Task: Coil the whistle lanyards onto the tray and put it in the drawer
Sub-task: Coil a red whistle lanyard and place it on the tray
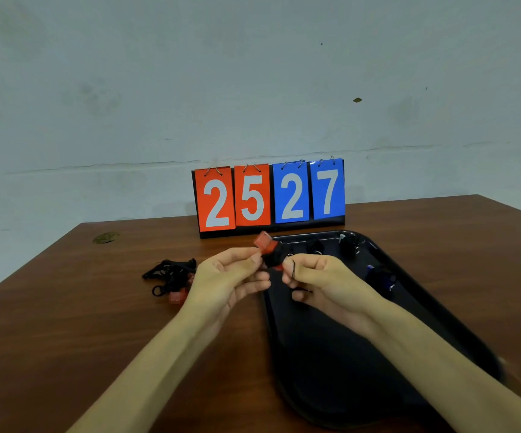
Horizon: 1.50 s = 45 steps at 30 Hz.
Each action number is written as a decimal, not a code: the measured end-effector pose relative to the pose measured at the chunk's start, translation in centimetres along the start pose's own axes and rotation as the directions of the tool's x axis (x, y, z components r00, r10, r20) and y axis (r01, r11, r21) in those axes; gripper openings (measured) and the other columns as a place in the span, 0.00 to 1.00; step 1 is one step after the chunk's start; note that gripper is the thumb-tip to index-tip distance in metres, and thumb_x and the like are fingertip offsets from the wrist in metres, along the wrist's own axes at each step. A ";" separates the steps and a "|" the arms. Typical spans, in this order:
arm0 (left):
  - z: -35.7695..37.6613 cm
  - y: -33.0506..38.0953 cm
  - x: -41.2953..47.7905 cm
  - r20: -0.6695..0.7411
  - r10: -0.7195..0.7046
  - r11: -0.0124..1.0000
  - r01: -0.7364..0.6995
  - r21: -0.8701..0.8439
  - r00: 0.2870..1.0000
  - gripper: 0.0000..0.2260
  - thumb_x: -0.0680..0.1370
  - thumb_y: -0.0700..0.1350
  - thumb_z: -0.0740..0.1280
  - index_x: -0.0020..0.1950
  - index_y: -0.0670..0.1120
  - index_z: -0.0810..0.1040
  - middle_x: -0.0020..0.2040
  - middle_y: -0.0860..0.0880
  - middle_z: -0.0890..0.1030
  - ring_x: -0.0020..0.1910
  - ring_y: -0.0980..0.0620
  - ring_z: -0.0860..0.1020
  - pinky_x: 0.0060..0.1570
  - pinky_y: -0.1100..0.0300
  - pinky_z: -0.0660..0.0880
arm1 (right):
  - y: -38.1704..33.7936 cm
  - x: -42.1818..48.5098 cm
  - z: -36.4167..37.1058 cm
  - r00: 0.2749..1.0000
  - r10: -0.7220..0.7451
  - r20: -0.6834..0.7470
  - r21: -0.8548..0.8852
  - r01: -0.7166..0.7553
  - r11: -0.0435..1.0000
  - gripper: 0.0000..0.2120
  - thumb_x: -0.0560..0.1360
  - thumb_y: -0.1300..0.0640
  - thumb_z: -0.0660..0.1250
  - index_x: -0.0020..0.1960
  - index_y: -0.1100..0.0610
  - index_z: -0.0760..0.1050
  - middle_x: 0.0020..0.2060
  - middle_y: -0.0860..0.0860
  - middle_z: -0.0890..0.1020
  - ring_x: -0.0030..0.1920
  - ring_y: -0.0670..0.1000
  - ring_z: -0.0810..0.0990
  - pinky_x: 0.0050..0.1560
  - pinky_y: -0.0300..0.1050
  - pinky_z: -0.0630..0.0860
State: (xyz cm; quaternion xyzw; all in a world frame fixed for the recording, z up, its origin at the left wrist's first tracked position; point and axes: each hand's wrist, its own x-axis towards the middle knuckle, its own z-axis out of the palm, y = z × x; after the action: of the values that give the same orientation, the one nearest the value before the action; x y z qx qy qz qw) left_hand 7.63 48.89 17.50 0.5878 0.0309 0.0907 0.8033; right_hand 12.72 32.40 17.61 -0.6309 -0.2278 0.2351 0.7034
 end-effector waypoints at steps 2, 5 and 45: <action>0.5 -0.2 -0.4 0.013 0.097 0.995 -0.098 0.033 0.995 0.10 0.70 0.36 0.69 0.51 0.40 0.81 0.42 0.42 0.84 0.39 0.49 0.83 0.39 0.61 0.80 | 0.0 0.2 -0.2 0.998 0.056 -0.017 0.131 -0.053 0.990 0.05 0.69 0.54 0.68 0.41 0.53 0.81 0.32 0.47 0.78 0.34 0.43 0.73 0.36 0.37 0.70; 1.1 -0.4 -0.9 -0.001 0.270 0.944 -0.264 0.199 0.963 0.11 0.71 0.32 0.69 0.49 0.45 0.81 0.44 0.47 0.85 0.44 0.50 0.84 0.40 0.64 0.79 | -0.1 0.1 -0.2 0.993 0.118 0.007 0.271 -0.115 0.956 0.07 0.69 0.54 0.68 0.43 0.56 0.81 0.32 0.47 0.77 0.33 0.42 0.73 0.34 0.36 0.70; -0.6 -2.0 -0.1 0.339 0.831 0.013 -0.626 0.780 0.440 0.08 0.74 0.37 0.70 0.52 0.40 0.81 0.46 0.47 0.83 0.48 0.58 0.80 0.52 0.68 0.75 | 0.8 -0.2 2.0 0.967 0.255 -0.014 0.408 -0.227 0.884 0.10 0.65 0.54 0.69 0.43 0.58 0.81 0.30 0.47 0.78 0.32 0.43 0.73 0.34 0.35 0.71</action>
State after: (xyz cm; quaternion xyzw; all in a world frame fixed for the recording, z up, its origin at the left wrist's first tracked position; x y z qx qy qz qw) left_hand 7.63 48.82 15.38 0.8009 -0.1529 0.5287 0.2360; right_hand 11.27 33.92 16.99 -0.5033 -0.0708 0.3413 0.7907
